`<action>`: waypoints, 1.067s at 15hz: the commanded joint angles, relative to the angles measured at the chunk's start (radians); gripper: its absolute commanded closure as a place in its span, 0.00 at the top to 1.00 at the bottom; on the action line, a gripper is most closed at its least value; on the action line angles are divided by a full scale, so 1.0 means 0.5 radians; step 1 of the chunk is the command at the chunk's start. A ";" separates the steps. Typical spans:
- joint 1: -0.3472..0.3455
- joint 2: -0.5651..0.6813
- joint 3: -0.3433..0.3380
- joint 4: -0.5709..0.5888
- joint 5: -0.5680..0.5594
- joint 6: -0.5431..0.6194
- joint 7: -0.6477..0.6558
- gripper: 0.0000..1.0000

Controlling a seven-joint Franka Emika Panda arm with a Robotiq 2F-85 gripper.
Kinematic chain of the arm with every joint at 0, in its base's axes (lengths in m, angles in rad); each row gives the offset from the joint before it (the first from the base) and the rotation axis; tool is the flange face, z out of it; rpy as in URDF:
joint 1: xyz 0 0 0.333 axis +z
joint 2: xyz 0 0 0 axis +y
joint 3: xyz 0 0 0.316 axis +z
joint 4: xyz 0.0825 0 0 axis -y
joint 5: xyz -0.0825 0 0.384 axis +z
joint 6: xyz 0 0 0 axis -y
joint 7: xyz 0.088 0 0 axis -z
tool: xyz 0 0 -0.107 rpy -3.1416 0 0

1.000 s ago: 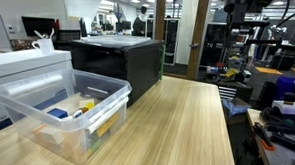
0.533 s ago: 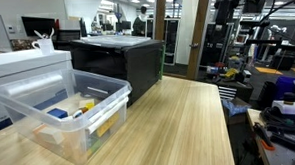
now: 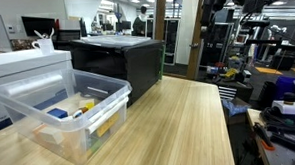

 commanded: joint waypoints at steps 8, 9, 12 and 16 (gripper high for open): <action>-0.045 0.023 0.038 0.017 0.035 0.020 -0.032 1.00; -0.044 0.047 0.032 0.030 0.050 0.082 -0.034 1.00; -0.034 0.132 0.001 0.108 0.130 0.228 -0.054 1.00; -0.050 0.297 -0.027 0.255 0.231 0.315 -0.045 1.00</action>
